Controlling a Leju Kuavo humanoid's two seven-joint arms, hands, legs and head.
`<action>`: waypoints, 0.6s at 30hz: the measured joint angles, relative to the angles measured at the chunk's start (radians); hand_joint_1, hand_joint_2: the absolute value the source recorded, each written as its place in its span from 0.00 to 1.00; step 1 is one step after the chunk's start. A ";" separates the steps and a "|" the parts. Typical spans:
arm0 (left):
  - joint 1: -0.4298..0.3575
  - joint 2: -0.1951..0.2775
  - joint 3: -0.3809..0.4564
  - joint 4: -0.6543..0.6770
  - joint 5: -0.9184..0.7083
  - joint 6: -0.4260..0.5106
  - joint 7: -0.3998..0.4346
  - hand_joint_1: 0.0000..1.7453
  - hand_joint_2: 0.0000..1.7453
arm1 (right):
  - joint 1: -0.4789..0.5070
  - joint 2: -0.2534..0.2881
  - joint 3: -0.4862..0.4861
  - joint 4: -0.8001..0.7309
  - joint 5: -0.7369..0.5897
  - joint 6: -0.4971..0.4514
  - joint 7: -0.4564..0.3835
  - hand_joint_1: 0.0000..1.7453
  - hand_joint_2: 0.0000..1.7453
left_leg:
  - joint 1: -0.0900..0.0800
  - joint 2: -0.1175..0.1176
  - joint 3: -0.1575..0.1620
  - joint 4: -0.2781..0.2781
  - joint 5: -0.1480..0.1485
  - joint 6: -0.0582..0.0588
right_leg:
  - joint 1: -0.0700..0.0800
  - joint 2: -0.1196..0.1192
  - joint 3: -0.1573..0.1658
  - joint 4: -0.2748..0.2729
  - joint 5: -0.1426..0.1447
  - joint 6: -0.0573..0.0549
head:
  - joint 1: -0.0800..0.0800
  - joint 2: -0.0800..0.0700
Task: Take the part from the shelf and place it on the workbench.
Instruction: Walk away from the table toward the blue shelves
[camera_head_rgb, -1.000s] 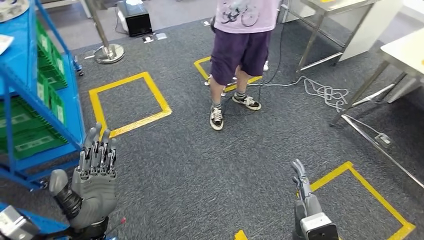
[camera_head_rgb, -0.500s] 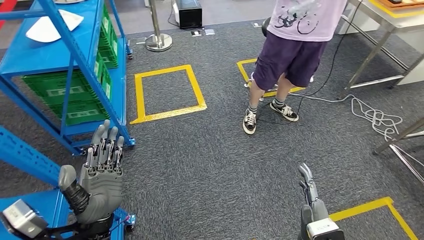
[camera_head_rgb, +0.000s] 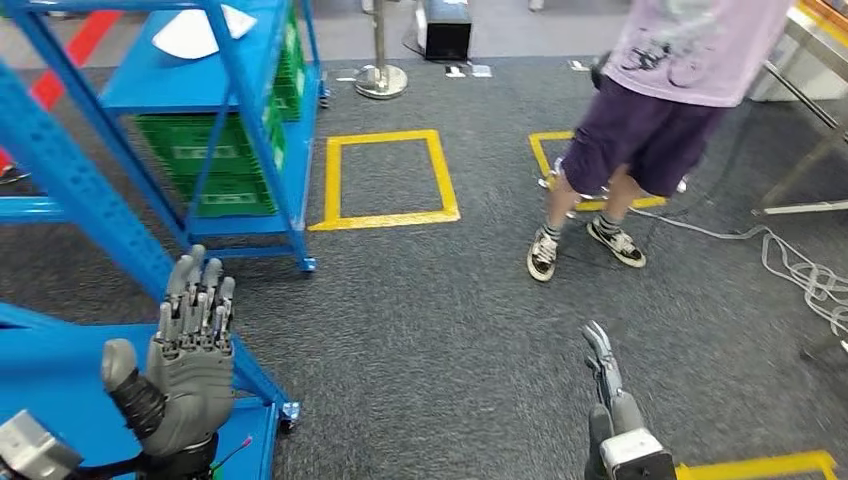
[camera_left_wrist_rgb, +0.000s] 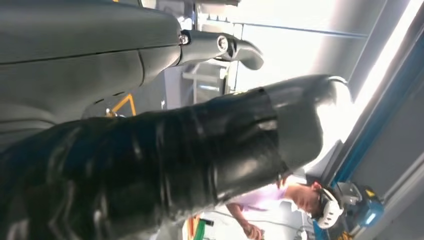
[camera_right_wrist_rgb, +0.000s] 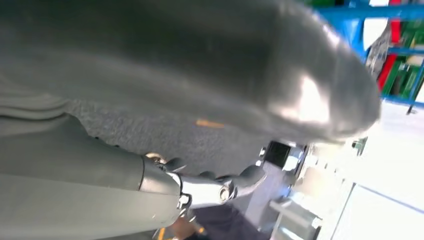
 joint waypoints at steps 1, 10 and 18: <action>0.000 0.000 0.000 0.000 0.000 -0.001 0.000 0.00 0.00 | -0.001 0.000 0.000 0.000 0.000 0.000 0.000 0.00 0.00 | 0.000 -0.011 -0.003 -0.001 0.004 0.007 | -0.003 0.010 -0.001 0.008 -0.009 0.007 | 0.003 0.000; 0.000 -0.001 0.000 0.002 0.000 -0.003 0.000 0.00 0.00 | 0.003 0.000 0.000 0.000 0.001 0.000 -0.006 0.00 0.00 | -0.009 -0.126 -0.024 -0.002 0.032 0.026 | 0.001 0.140 -0.048 0.139 -0.054 -0.014 | 0.035 0.000; 0.000 -0.002 -0.001 0.003 0.000 -0.004 -0.001 0.00 0.00 | -0.004 -0.002 0.000 -0.003 0.000 0.000 -0.013 0.00 0.00 | -0.002 -0.126 -0.075 0.029 0.027 -0.014 | 0.008 0.144 0.041 -0.060 0.016 -0.052 | 0.030 0.000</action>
